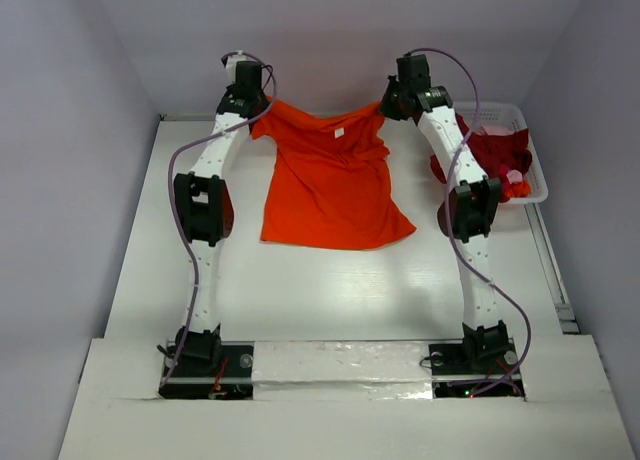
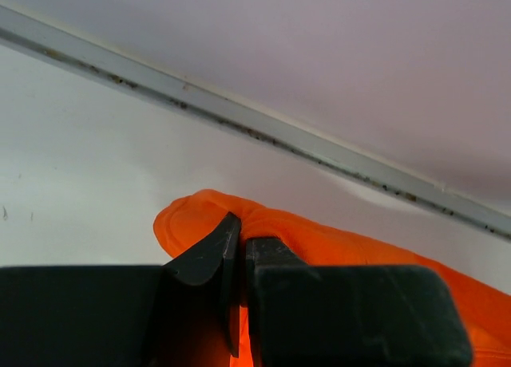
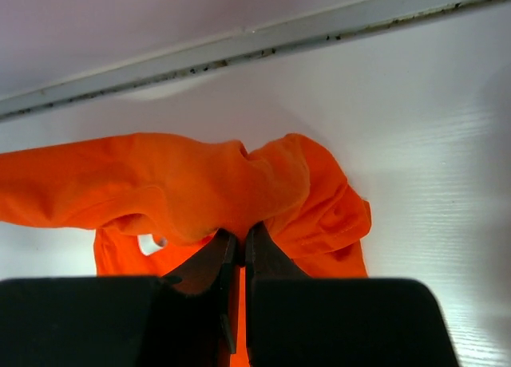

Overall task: Fold and stack the t-shirts
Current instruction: Flatten out the tshirt

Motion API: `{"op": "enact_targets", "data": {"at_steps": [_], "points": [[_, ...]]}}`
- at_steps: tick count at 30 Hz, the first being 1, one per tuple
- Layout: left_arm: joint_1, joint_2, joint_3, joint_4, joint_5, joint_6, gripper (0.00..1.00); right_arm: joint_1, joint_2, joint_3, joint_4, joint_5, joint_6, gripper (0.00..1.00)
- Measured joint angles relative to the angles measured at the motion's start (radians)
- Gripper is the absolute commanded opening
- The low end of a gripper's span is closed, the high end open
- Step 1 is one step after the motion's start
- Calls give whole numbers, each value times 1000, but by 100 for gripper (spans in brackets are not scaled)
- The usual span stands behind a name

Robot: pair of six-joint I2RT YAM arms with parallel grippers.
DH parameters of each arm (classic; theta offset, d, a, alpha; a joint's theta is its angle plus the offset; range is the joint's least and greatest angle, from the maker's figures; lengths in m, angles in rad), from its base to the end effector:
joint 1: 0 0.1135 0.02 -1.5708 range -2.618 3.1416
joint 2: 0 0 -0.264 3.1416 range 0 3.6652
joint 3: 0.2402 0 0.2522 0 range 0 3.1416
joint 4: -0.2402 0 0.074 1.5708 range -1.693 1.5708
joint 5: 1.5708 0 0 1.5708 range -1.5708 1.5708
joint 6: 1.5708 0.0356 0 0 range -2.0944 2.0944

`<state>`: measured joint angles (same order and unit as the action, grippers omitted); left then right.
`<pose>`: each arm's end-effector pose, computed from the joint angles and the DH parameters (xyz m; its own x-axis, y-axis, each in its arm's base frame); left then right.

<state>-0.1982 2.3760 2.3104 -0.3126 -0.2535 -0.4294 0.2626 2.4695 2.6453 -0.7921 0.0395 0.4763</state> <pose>0.5503 -0.1014 0.3002 -0.3134 -0.3481 -0.8835 -0.1852 0.9349 -0.3027 0.5283 0.1406 0.3165 -0.6007 0.3129 -0.7357 0.0531 0.9338 0.3539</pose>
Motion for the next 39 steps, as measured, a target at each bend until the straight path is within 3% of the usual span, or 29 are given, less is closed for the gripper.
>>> {"op": "enact_targets", "data": {"at_steps": [16,26,31,32,35,36,37,38,39], "points": [[22,74,9,78,76,-18,0,-151,12,3,100,-65,48,0],[48,79,9,115,116,-37,0,-157,42,9,157,-142,57,0],[65,82,9,125,132,-63,8,-156,67,9,171,-171,64,0],[67,84,9,127,132,-67,11,-157,69,9,172,-173,65,0],[71,97,9,140,134,-77,37,-157,69,9,175,-181,68,0],[72,102,9,142,134,-77,63,-157,69,9,179,-182,70,0],[73,106,9,144,135,-76,81,-157,69,9,181,-183,71,7],[74,111,9,146,136,-82,94,-158,69,9,182,-185,71,31],[76,116,9,148,137,-85,99,-158,69,9,183,-187,79,44]]}}
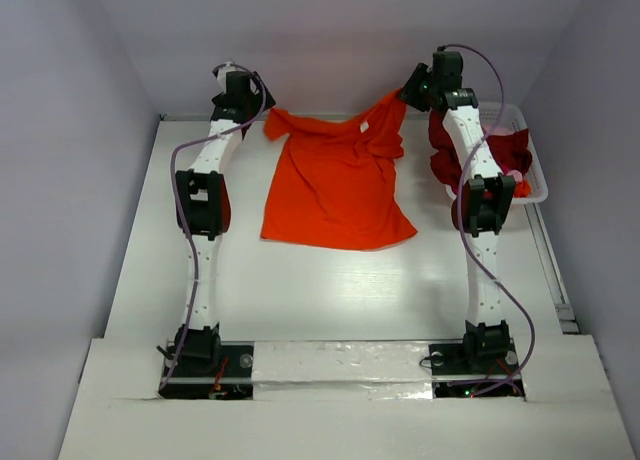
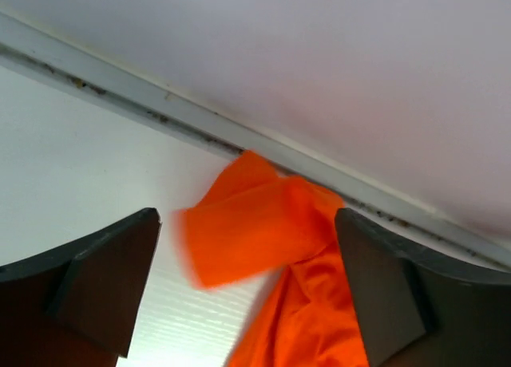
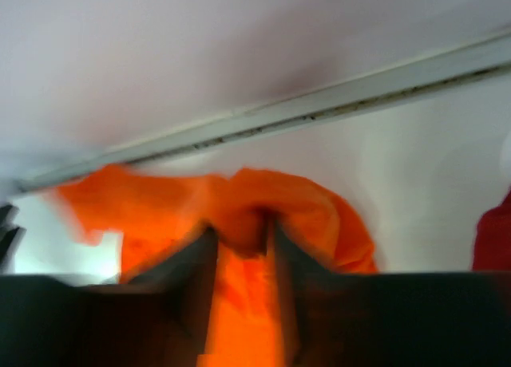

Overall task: Fold and stack the t-shirts
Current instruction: Flatten out the tshirt

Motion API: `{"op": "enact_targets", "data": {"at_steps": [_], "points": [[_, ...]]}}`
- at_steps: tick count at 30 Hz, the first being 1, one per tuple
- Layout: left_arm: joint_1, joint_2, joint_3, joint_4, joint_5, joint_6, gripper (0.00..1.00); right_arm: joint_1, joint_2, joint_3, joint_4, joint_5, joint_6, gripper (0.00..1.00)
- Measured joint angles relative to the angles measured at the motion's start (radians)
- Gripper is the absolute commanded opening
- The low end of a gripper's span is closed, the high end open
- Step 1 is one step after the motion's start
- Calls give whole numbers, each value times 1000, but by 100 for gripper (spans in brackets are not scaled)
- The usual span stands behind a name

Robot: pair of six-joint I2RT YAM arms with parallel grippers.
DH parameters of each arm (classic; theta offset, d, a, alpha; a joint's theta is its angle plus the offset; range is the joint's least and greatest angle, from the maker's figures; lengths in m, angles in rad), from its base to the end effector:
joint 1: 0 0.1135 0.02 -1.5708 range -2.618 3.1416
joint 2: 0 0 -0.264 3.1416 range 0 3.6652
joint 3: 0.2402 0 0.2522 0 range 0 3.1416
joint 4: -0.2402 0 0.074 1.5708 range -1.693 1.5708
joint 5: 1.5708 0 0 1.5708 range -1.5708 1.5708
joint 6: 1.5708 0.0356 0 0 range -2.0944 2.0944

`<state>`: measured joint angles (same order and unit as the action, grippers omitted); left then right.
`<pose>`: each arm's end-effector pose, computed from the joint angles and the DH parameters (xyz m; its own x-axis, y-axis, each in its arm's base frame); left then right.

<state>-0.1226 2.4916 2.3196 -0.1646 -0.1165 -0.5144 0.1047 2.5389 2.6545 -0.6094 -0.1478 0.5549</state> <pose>0.5811 -0.0674 0.2543 -0.2916 -0.4564 -0.8406 -0.1503 0.8898 -0.4310 0.5664 0.0648 0.2992 -0.5230 0.4690 -0.7116 0.0509 0.8507 0.5232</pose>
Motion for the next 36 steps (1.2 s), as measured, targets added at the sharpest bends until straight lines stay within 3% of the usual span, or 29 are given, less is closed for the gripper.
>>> {"op": "enact_targets", "data": {"at_steps": [2,4,5,13,16,17,18,19,20,21,22,23,29,33,36], "points": [[0,7,0,1,0,-5,99,-1,0,0,8,-7,-3,79],[0,10,0,0,0,-4,99,-1,0,0,15,-12,-6,96],[2,10,0,-1,-3,-3,99,-1,0,0,16,-12,-6,100],[11,-19,-55,13,-45,11,99,-7,0,18,12,-5,-9,100],[4,-91,-138,-5,-27,-11,90,-3,-14,18,-2,-8,-11,85],[0,-142,-203,-2,-22,-18,82,0,-28,1,-9,-7,-13,70],[-6,-202,-281,0,-19,-26,50,5,-68,-52,-14,-5,-20,60],[-18,-272,-362,-7,-18,-36,31,15,-112,-107,-30,-2,-22,50],[-34,-337,-428,-8,-19,-39,13,29,-153,-151,-45,6,-23,24],[-56,-408,-496,-11,-19,-43,0,51,-208,-212,-49,18,-33,11],[-81,-467,-543,-22,-18,-47,0,74,-261,-267,-50,27,-31,2],[-109,-534,-594,-18,-13,-48,0,104,-321,-327,-52,37,-32,0],[-248,-828,-842,-31,28,-54,0,300,-670,-686,-30,80,-39,0],[-253,-867,-925,-91,38,-56,0,335,-790,-894,-34,95,-38,0],[-247,-817,-906,-183,38,-53,0,319,-808,-1009,-64,124,-36,0]]}}
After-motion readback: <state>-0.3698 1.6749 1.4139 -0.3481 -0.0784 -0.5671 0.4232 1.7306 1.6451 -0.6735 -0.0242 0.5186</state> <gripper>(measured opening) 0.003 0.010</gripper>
